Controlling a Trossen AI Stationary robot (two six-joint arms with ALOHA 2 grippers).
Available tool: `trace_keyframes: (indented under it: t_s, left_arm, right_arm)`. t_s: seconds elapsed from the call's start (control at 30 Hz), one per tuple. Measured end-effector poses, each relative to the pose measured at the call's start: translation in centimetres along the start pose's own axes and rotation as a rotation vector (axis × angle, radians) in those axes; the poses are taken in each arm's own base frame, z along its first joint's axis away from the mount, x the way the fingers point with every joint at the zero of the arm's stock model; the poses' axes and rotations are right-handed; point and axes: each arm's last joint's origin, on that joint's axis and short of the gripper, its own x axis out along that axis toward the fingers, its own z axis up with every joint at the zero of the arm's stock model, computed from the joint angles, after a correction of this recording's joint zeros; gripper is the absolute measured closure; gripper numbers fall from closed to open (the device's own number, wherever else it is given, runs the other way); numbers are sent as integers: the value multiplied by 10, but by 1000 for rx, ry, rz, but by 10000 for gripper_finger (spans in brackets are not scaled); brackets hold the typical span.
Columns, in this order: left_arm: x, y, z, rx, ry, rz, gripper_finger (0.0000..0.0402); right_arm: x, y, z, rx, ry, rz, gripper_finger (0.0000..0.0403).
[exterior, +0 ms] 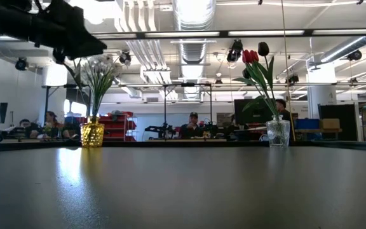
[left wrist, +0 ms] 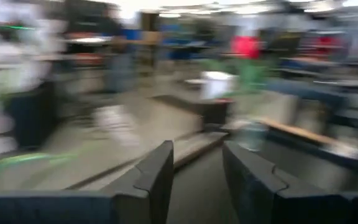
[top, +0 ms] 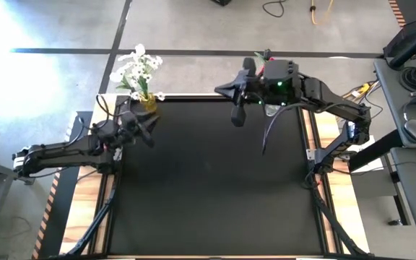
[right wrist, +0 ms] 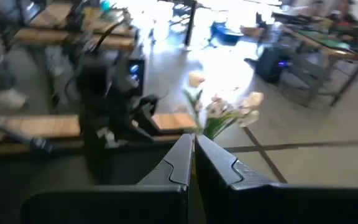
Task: Sort flowers into vase by color
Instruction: Return to Home Position
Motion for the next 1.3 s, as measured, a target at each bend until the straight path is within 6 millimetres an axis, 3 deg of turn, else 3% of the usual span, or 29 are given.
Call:
trace_keyframes:
  t_s: [0.13, 0.23, 0.47, 0.67, 0.77, 1.13, 1.3]
  left_arm:
    - [-7, -6, 3, -10, -2, -301, 328]
    - [-10, -8, 3, -11, 12, -425, 386]
    - [-11, -10, 2, -18, 26, -510, 400]
    - [-11, -11, 2, -41, 32, -546, 401]
    - [-10, -11, 3, -40, 26, -546, 401]
    - [1, -8, -1, -18, 68, -529, 402]
    - [6, -9, -2, -29, 70, -520, 402]
  right_arm:
    - [10, 6, -15, -54, 59, 55, 392]
    - [18, 10, -29, -71, 106, 74, 394]
    - [32, 20, -80, 7, 172, 142, 394]
    - [22, 27, -130, 113, 96, 183, 394]
    - [7, 28, -155, 147, 103, 181, 394]
    - [-81, 24, -223, 203, 60, 169, 394]
    - [-109, 24, -258, 237, 26, 133, 394]
